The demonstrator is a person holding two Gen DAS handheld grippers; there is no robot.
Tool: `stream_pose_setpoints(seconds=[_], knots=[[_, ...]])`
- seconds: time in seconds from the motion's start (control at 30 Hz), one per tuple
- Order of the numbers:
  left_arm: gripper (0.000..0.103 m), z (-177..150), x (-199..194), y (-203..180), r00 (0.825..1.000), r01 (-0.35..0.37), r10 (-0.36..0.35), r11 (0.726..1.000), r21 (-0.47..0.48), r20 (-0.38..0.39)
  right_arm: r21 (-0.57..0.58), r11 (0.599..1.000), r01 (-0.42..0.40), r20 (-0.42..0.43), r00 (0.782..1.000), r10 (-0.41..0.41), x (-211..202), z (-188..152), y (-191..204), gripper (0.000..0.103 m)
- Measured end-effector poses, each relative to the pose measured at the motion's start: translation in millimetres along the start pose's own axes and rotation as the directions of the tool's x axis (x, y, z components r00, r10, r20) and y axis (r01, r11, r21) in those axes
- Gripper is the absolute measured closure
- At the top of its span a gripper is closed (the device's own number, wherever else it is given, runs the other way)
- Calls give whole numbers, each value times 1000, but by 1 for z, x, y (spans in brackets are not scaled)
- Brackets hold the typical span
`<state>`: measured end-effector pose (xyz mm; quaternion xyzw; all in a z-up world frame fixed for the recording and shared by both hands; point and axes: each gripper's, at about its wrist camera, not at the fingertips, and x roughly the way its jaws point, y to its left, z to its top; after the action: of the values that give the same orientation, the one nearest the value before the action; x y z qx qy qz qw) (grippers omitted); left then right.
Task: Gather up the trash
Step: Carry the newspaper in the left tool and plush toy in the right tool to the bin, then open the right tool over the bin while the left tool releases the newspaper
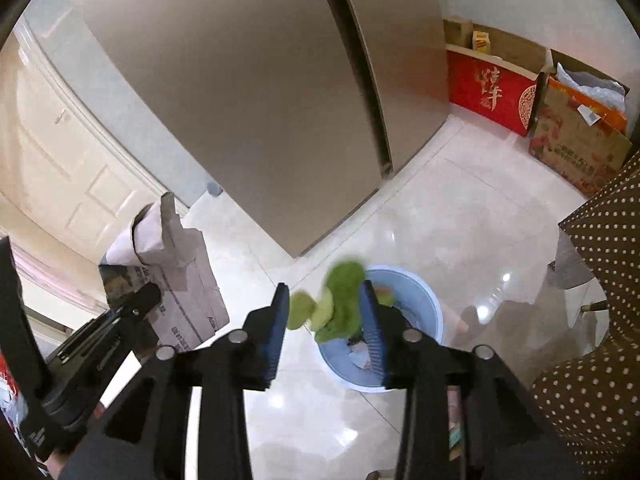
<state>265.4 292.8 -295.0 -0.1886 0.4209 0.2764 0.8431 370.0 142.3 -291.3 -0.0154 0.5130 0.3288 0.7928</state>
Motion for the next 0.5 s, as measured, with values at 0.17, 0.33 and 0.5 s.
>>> stream_pose_setpoints(seconds=[0.17, 0.33, 0.5], knots=[[96, -6, 15, -17, 999, 38, -37, 999, 24, -40, -32, 998, 52, 24, 998, -51, 1, -4, 0, 65], [96, -10, 28, -35, 994, 80, -76, 996, 43, -84, -56, 991, 118, 94, 989, -112, -16, -8, -5, 56], [95, -9, 32, -52, 989, 113, -106, 991, 65, -99, -55, 986, 157, 141, 979, -148, -27, -10, -13, 46]])
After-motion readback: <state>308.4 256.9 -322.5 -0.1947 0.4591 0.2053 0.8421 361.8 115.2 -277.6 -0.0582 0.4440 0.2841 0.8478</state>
